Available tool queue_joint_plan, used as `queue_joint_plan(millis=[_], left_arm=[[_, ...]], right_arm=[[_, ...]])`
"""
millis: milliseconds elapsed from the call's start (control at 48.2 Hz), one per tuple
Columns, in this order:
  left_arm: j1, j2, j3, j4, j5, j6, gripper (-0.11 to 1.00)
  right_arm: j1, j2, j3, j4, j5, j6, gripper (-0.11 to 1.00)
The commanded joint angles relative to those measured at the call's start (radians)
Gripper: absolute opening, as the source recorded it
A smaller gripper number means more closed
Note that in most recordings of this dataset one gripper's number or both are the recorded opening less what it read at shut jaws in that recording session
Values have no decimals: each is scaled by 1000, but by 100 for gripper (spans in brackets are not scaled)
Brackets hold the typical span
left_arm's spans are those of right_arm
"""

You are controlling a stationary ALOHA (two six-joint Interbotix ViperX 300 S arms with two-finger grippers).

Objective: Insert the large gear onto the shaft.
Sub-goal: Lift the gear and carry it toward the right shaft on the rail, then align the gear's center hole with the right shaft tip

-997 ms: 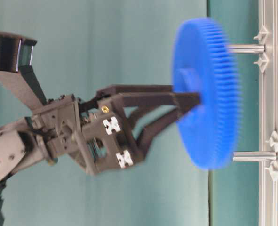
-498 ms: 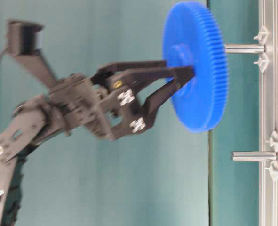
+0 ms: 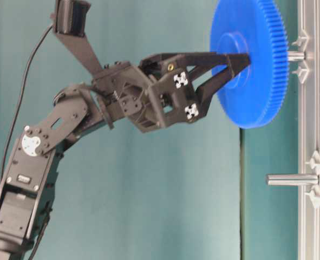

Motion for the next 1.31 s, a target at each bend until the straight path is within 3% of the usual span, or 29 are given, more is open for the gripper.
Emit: queue_joint_plan(millis=[0, 374, 644, 1287], left_arm=[[12, -8, -44, 0, -6, -5, 78], [15, 34, -78, 0, 9, -21, 78], [14, 15, -49, 0, 28, -66, 78], [-21, -20, 0, 0, 32, -72, 79]], right_arm=[[0, 6, -8, -2, -9, 8, 85], [0, -5, -2, -2, -9, 9, 85], [0, -6, -2, -2, -9, 9, 85], [0, -9, -9, 2, -9, 9, 85]])
